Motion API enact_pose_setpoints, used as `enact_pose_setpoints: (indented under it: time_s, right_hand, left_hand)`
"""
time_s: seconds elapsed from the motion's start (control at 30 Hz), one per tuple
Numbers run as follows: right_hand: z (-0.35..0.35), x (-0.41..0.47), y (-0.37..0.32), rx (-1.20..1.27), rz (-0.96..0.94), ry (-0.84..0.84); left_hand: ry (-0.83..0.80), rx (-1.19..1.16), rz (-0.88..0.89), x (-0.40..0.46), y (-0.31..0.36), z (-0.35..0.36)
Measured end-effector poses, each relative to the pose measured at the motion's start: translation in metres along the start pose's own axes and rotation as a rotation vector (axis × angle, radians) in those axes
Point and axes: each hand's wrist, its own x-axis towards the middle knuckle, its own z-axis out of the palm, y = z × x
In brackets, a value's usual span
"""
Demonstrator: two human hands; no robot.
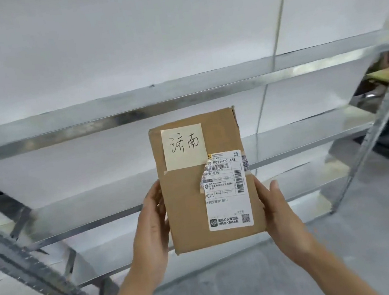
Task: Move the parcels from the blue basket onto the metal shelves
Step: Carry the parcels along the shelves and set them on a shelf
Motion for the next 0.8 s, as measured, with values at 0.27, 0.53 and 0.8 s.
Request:
enact_pose_setpoints:
  time_s: [0.27,0.53,0.8]
  right_hand:
    - [-0.119,-0.068,-0.026,0.002,-0.053,0.281]
    - [-0.190,-0.108,-0.037,0.002,-0.094,0.498]
    - [-0.238,-0.093,-0.045,0.003,-0.136,0.640]
  left_hand:
    - [-0.289,-0.017,-0.028,0.019,-0.027,0.139]
    - [-0.513,-0.082,-0.080,0.047,-0.056,0.232]
    - [-0.701,-0.077,-0.112,0.100,-0.079,0.294]
